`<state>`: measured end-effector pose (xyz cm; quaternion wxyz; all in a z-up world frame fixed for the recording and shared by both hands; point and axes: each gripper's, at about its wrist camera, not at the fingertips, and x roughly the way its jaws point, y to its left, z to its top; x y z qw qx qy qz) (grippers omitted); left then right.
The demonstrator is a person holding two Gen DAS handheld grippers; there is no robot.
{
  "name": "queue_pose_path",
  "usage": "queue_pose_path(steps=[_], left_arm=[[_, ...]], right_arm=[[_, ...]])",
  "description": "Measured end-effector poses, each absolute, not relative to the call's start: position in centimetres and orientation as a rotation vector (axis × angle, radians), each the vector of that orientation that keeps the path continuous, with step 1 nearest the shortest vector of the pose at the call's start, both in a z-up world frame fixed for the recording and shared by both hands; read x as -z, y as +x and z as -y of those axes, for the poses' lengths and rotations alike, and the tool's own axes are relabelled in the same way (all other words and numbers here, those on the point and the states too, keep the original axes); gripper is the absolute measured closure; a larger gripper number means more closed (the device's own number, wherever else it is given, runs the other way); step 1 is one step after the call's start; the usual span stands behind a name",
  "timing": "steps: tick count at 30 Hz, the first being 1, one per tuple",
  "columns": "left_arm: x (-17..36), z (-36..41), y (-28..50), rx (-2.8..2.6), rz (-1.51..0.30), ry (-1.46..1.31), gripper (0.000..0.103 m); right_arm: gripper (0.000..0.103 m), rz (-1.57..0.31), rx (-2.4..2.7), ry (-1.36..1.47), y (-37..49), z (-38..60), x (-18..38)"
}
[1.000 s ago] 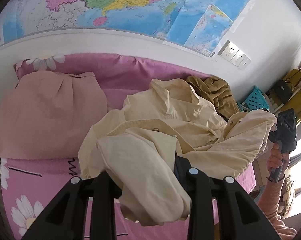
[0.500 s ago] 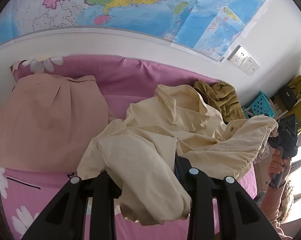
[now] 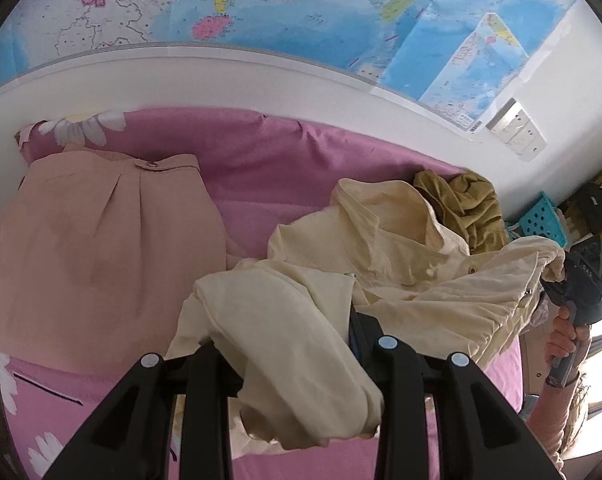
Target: Fold large clothes
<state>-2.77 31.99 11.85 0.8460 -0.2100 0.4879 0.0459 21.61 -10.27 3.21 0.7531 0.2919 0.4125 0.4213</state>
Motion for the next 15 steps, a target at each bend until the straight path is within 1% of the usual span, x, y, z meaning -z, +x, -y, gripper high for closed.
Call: queue_pose_path(steps=[15], left_arm=[[-9.0,-33.7,2.1,-0.156,-1.098,-0.473,0.069]], right_arm=[[0.084,-0.984,-0.828,0.627,26.0,8.8,0.1]])
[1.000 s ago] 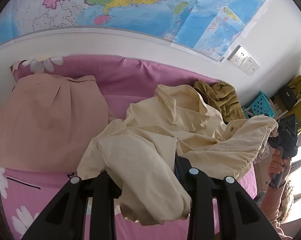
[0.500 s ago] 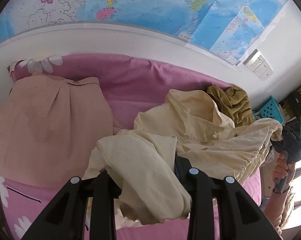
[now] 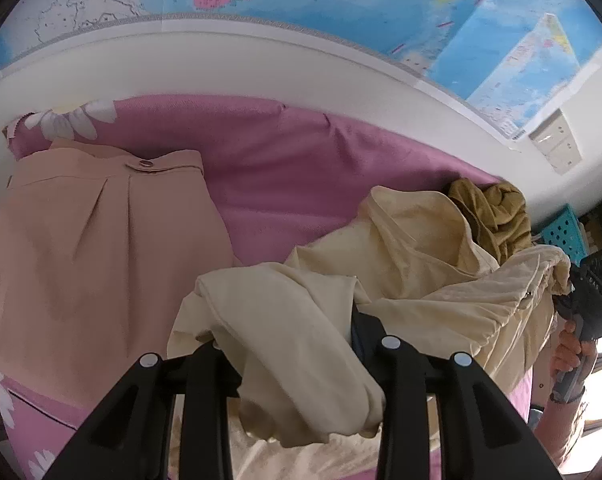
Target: Fold large clothes
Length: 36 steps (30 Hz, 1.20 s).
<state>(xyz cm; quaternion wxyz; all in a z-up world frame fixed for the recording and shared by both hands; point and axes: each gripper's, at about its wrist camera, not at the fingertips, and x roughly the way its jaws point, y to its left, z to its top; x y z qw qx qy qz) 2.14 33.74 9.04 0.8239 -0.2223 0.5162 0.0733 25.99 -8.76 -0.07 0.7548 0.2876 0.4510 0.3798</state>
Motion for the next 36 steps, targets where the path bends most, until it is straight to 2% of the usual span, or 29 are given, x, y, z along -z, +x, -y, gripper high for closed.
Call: queue_pose_path(steps=[7,12,15,17,18,19,22,27,28,31,33,36], left_arm=[[-7.5,-34.4,4.0,-0.184,-1.127,-0.488,0.068],[-6.6,-34.3,4.9,-0.207,-1.146,-0.478,0.068],[-6.1,-34.2,5.6,-0.215,-1.16,-0.472,0.068],[-5.8,-34.2,6.0,-0.215,-1.164,-0.471,0.068],[-5.7,-34.2,6.1,-0.216,-1.164,-0.475,0.068],[-5.6,-34.3,6.1,-0.216,-1.165,-0.476,0.067],[-5.4,-34.5,6.4,-0.222,-1.171,-0.481,0.067],[-5.4,-34.3,6.8,-0.219,-1.171,-0.487,0.062],[-5.6,-34.3,6.7,-0.21,-1.161,-0.498,0.06],[-6.6,-34.4,5.9,-0.179,-1.12,-0.521,0.052],[-7.5,-34.4,4.8,-0.151,-1.07,-0.545,0.045],[-9.4,-34.5,2.7,-0.109,-0.967,-0.57,0.034]], right_arm=[[0.083,-1.011,-0.767,0.599,27.4,8.0,1.5],[0.075,-1.005,-0.75,0.575,27.3,7.8,1.5],[0.058,-0.984,-0.765,0.557,26.5,7.8,0.6],[0.03,-0.949,-0.775,0.523,25.6,7.8,-0.4],[0.022,-0.929,-0.784,0.51,25.0,7.9,-0.9],[0.018,-0.906,-0.8,0.486,24.3,7.8,-1.5],[0.019,-0.813,-0.811,0.337,21.5,7.0,-3.4],[0.03,-0.678,-0.793,-0.071,17.1,1.3,-3.9],[0.036,-0.69,-0.79,-0.137,17.2,-0.1,-3.2],[0.037,-0.702,-0.673,-0.284,18.6,-2.9,-0.6],[0.039,-0.747,-0.639,-0.287,20.3,-3.3,1.1],[0.051,-0.777,-0.624,-0.252,21.9,-2.8,2.2]])
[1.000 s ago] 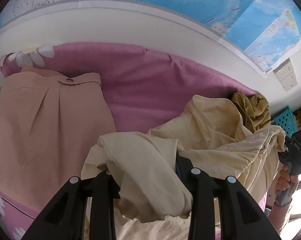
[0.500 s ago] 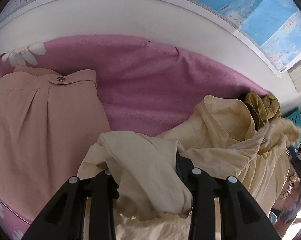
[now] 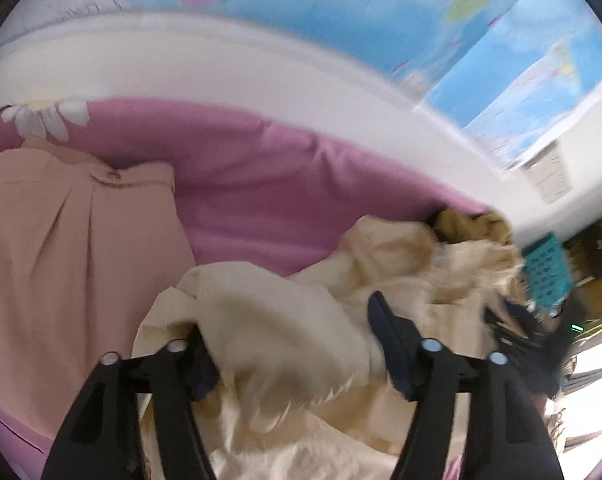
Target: Fold large clothes
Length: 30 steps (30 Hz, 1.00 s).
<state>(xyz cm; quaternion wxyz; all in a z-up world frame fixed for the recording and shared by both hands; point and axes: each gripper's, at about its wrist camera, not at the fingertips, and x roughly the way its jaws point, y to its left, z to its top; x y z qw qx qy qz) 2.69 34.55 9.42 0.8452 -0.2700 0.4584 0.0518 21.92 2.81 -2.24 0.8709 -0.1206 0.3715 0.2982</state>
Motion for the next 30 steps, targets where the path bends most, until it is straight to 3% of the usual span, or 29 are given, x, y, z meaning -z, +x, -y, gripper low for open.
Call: queue_pose_path(steps=[3,6,7,10,15,20,21,23,30], left_arm=[[-12.0,-34.5,0.3,-0.087,-0.831,-0.578,0.021],[-14.1,-32.9,-1.3,-0.046,-0.725,-0.489,0.015],[-14.1,-32.0,-1.4,-0.034,-0.729,-0.447,0.013],[-11.9,-27.5,0.4,-0.001,-0.853,-0.216,0.013],[-6.6,-24.8,4.2,-0.064,-1.02,-0.037,0.021],[-5.1,-27.6,4.9,-0.08,-1.018,-0.15,0.02],[-4.8,-28.0,4.9,-0.081,-1.023,-0.17,0.019],[-4.0,-28.6,5.2,-0.082,-1.042,-0.194,0.016],[-3.2,-28.3,4.9,-0.087,-1.033,-0.154,0.014]], right_arm=[[0.059,-0.792,-0.623,-0.222,22.7,-2.2,2.5],[0.079,-0.784,-0.617,-0.221,22.7,-1.9,2.6],[0.091,-0.78,-0.617,-0.22,22.7,-1.9,2.5],[0.096,-0.778,-0.635,-0.143,22.8,-1.1,1.6],[0.098,-0.696,-0.608,-0.138,22.2,-1.8,-0.8],[0.096,-0.693,-0.566,-0.24,23.6,-4.9,-0.2],[0.094,-0.711,-0.555,-0.275,24.4,-5.6,0.6],[0.076,-0.728,-0.542,-0.327,24.9,-6.4,2.4],[0.07,-0.738,-0.624,-0.21,23.5,-3.2,1.0]])
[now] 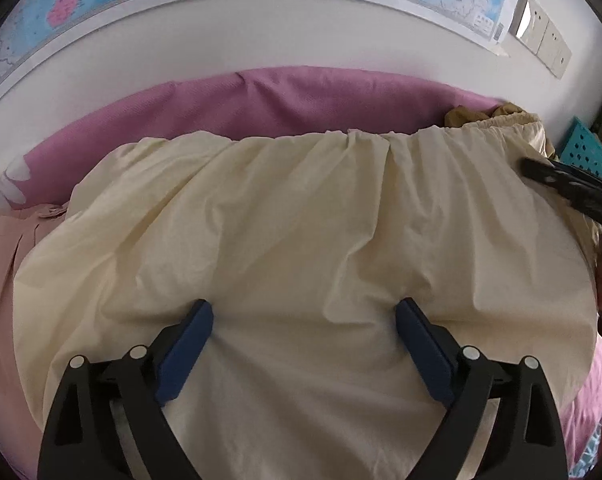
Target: Fold large clothes
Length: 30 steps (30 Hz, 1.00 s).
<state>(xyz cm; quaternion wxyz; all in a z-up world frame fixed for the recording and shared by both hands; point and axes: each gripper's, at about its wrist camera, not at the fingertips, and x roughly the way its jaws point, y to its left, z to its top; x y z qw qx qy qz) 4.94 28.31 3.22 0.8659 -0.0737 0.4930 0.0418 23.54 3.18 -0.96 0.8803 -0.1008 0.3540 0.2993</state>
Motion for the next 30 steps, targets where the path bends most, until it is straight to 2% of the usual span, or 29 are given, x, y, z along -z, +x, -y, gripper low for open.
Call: queue_pose_path(steps=[4,9,15,20,22,25,30], left_arm=[[-4.7,-29.3,3.0,-0.045,-0.954,-0.137,0.016],[-3.2,-32.5,3.6,-0.005,-0.982,-0.275,0.018],[-2.8,-31.3,3.5,-0.058,-0.956,-0.19,0.018],[-5.9,-31.1,-1.9,-0.078,-0.806,-0.216,0.021],[-6.7,-31.5,-4.9,-0.066,-0.754,-0.255,0.021],[-7.0,-32.0,-10.3,-0.071,-0.723,-0.295,0.021],[-5.4,-31.0,-16.2,-0.011,-0.731,-0.388,0.02]], right_arm=[[0.069,-0.632,-0.673,-0.215,20.3,0.4,-0.8],[0.07,-0.774,-0.662,-0.132,23.3,3.1,3.5],[0.065,-0.812,-0.674,0.004,24.2,4.8,4.8],[0.038,-0.784,-0.67,0.093,20.9,7.8,1.5],[0.035,-0.76,-0.705,0.143,18.4,9.8,0.8],[0.02,-0.804,-0.775,0.252,15.1,13.5,1.2],[0.018,-0.953,-0.828,0.457,11.3,16.6,5.3]])
